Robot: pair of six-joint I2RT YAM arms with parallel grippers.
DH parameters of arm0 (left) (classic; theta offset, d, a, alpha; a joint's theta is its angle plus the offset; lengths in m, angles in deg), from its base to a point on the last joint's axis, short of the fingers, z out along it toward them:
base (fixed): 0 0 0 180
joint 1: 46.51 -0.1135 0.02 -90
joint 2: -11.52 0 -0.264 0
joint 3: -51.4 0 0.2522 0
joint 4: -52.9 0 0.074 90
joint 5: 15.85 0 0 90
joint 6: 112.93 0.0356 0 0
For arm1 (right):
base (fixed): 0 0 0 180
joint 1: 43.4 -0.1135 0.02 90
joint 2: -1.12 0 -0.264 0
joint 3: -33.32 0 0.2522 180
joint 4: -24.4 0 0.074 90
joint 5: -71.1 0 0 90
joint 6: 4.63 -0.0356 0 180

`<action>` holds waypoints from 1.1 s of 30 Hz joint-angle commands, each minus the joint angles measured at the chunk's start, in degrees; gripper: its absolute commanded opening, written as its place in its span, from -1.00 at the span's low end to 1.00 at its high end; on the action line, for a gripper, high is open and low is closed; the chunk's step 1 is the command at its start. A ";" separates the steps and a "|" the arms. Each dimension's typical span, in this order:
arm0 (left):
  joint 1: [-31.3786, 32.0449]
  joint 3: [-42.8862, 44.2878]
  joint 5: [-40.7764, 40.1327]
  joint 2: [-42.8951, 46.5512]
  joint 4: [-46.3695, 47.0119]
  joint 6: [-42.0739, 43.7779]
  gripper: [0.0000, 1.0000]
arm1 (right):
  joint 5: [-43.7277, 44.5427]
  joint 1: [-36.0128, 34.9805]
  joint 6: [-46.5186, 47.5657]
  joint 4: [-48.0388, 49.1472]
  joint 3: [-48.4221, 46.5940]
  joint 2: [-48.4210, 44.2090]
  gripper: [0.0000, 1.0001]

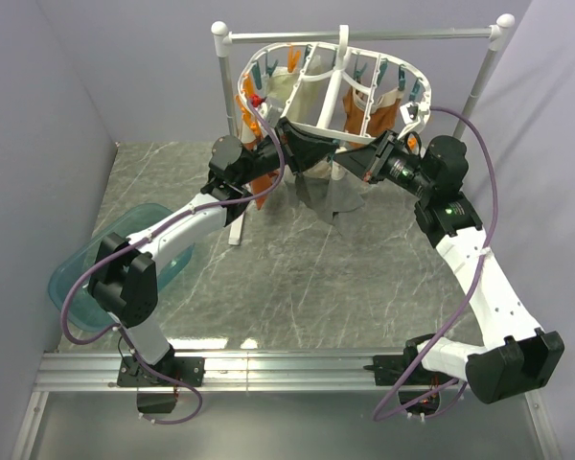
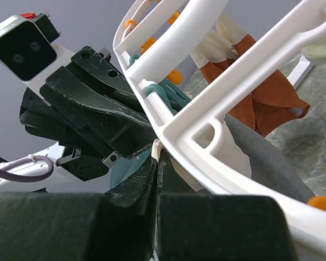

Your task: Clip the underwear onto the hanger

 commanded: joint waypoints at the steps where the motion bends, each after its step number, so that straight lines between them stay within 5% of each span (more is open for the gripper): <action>1: 1.28 0.50 5.67 -0.02 2.34 -1.83 -1.00 | -2.01 0.12 -2.09 4.40 0.74 -1.41 -1.00; 10: 1.28 0.76 4.97 0.07 1.90 -2.36 -0.98 | -2.54 0.38 -2.10 4.49 0.91 -1.32 -1.00; 18: 0.22 1.91 2.86 0.24 0.58 -3.59 -0.38 | -1.04 1.17 -1.92 4.05 1.18 -1.85 -1.00; 33: -1.27 0.42 0.66 4.37 -2.94 -3.59 0.34 | 0.89 2.05 1.59 -0.16 1.09 -2.37 -1.00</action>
